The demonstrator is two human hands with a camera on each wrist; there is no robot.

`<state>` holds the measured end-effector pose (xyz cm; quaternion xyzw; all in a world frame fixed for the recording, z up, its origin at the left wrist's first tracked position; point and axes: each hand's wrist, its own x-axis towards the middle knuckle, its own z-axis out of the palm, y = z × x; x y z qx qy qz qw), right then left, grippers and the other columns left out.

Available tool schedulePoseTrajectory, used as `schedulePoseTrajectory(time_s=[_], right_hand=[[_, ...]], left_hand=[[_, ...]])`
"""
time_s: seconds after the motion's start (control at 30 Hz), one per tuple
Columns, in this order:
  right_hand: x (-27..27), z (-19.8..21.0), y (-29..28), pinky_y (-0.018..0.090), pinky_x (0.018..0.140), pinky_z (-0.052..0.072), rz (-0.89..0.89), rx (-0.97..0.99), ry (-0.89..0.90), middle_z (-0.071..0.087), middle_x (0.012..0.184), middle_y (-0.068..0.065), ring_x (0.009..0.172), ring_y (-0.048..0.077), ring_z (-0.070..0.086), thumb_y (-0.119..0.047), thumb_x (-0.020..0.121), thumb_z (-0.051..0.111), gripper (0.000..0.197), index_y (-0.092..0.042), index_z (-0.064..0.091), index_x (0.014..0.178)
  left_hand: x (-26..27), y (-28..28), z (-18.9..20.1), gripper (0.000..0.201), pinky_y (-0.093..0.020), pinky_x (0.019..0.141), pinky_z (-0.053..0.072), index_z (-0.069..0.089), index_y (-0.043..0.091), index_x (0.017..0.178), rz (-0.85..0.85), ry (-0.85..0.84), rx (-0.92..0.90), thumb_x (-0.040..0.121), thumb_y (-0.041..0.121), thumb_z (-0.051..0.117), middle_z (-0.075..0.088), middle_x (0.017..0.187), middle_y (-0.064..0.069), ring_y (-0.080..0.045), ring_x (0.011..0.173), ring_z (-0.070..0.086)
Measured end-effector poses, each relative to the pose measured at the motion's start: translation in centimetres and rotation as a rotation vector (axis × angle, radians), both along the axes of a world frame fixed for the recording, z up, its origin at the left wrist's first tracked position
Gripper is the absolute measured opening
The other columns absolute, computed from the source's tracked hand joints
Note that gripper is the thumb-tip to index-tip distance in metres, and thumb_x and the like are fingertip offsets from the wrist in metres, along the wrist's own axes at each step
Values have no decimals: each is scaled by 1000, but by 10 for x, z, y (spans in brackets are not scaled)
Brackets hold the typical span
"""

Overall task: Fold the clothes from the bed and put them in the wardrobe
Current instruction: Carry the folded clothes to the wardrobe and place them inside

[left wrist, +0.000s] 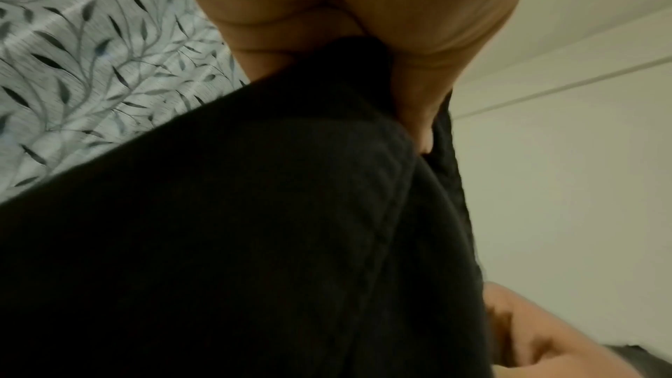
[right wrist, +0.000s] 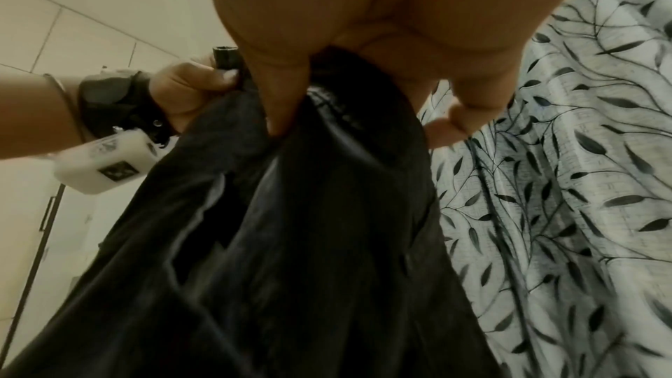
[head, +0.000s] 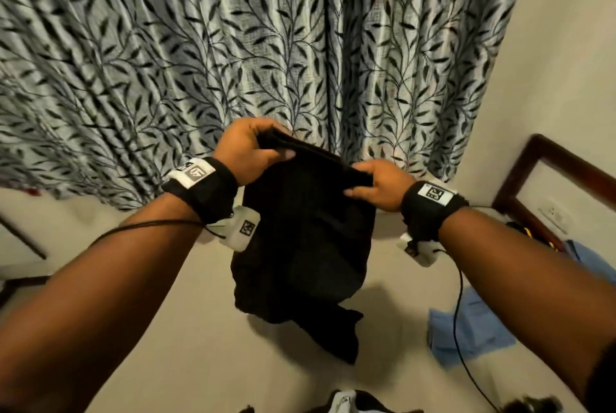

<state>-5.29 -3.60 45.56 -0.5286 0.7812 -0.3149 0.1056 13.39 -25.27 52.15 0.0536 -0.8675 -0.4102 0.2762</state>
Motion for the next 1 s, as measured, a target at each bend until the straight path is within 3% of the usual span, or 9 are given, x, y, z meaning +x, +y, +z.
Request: schedulePoseTrajectory(time_s=[0.13, 0.2, 0.3, 0.43, 0.5, 0.6, 0.77, 0.87, 1.0], right_hand=[[-6, 36, -22, 36, 89, 51, -366, -61, 352, 58, 106, -3, 102, 21, 59, -32, 82, 73, 30, -31, 67, 112], [12, 50, -33, 29, 78, 52, -451, -222, 182, 62, 98, -1, 88, 15, 62, -39, 80, 76, 37, -29, 64, 114], [62, 55, -45, 25, 61, 53, -22, -264, -379, 67, 86, -2, 69, 6, 64, -42, 82, 81, 45, -29, 61, 119], [69, 43, -42, 26, 92, 54, 130, -261, -234, 73, 109, -6, 100, 5, 69, -21, 72, 91, 56, -19, 64, 120], [55, 50, -36, 23, 92, 52, 170, -269, -191, 73, 107, -5, 98, 1, 68, 4, 78, 79, 42, -16, 69, 113], [42, 75, -21, 22, 88, 49, 280, -394, -236, 69, 97, -5, 96, 7, 66, 15, 70, 61, 40, -18, 69, 93], [11, 144, 27, 25, 83, 49, 475, -554, -388, 67, 90, -5, 90, 14, 61, 17, 61, 57, 52, -26, 73, 86], [-5, 171, 52, 23, 84, 50, 556, -539, -392, 68, 94, -6, 90, 12, 63, -5, 70, 81, 31, -26, 74, 91], [-28, 184, 77, 23, 82, 52, 496, -509, -421, 70, 91, -7, 87, 11, 66, -28, 67, 90, 27, -26, 75, 90]], left_hand=[[14, 17, -3, 30, -28, 77, 56, 67, 34, 78, 43, 17, 26, 77, 11, 86, 69, 76, 17, -4, 76, 65], [9, 25, -12, 25, -34, 79, 55, 64, 34, 78, 136, 42, 37, 76, 19, 83, 67, 77, 14, -9, 76, 62], [3, 38, -21, 17, -31, 74, 53, 64, 22, 87, 94, 69, 306, 80, 10, 74, 67, 78, 6, -12, 74, 62], [20, 37, -25, 47, -30, 75, 54, 61, 4, 130, -472, -67, 939, 85, 11, 46, 68, 120, -10, -23, 87, 68], [23, 24, -32, 57, -39, 92, 54, 62, 10, 133, -447, -87, 792, 78, 8, 46, 67, 128, -10, -31, 106, 68], [28, 7, -63, 50, -36, 93, 56, 65, 22, 122, -95, 70, 331, 77, 4, 55, 75, 114, 4, -13, 109, 68], [40, -18, -143, 116, -54, 119, 30, 23, 44, 156, 140, -103, -282, 60, 72, 82, 27, 163, 10, -18, 150, 27], [31, -10, -160, 144, -60, 121, 19, -2, 52, 156, 215, -230, -337, 43, 85, 80, 1, 169, 11, -21, 156, 4], [11, -7, -146, 141, -49, 124, 11, -3, 57, 152, 223, -103, -203, 43, 79, 84, 3, 169, 9, -15, 156, 0]])
